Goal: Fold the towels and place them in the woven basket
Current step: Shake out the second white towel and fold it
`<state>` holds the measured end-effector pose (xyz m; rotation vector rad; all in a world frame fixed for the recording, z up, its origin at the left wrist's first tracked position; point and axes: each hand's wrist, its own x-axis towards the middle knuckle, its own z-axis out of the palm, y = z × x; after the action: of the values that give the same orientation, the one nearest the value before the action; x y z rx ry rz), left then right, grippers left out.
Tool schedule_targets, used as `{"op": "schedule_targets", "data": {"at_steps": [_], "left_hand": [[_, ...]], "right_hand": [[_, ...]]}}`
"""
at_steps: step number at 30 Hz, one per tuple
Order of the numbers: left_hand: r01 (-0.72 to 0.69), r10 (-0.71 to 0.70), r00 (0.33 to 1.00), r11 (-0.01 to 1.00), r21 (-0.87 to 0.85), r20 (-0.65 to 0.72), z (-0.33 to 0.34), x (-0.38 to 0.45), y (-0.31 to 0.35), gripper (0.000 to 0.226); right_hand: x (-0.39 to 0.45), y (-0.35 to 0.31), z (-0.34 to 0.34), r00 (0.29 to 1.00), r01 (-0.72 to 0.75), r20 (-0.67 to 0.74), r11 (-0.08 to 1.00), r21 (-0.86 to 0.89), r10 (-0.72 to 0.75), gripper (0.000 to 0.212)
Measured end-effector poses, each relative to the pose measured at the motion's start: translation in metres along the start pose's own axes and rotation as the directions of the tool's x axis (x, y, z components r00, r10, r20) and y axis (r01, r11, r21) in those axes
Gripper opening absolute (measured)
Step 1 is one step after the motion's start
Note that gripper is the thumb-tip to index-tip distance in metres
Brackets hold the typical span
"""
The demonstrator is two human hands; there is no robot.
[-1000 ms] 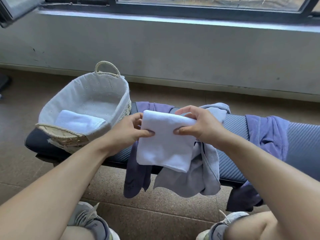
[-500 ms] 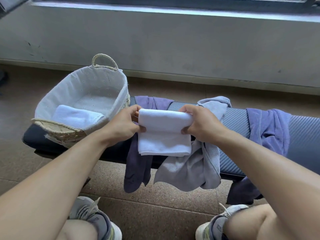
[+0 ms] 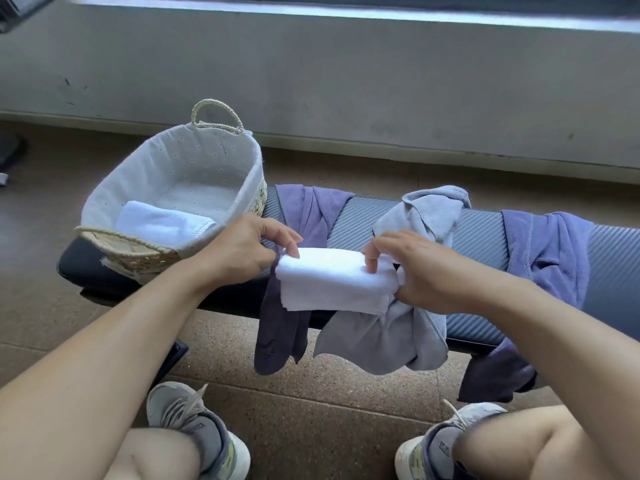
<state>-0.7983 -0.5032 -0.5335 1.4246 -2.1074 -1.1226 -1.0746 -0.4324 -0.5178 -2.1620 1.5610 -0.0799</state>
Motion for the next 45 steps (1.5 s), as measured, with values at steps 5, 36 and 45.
{"op": "schedule_targets", "data": {"at_steps": [5, 36, 45], "left_hand": [[-0.023, 0.023, 0.998, 1.0, -0.006, 0.053, 0.003, -0.012, 0.01, 0.023], [-0.226, 0.285, 0.959, 0.783, 0.579, -0.01, 0.022, -0.013, 0.019, 0.061], [-0.178, 0.166, 0.983, 0.745, 0.643, 0.08, 0.034, -0.02, 0.014, 0.059]], "right_hand": [[-0.008, -0.007, -0.006, 0.997, 0.015, 0.08, 0.999, 0.035, -0.018, 0.038], [0.027, -0.019, 0.013, 0.948, 0.052, -0.282, 0.943, -0.33, -0.151, 0.063], [0.023, -0.012, 0.018, 0.986, 0.054, -0.137, 0.964, -0.259, -0.092, 0.042]]}}
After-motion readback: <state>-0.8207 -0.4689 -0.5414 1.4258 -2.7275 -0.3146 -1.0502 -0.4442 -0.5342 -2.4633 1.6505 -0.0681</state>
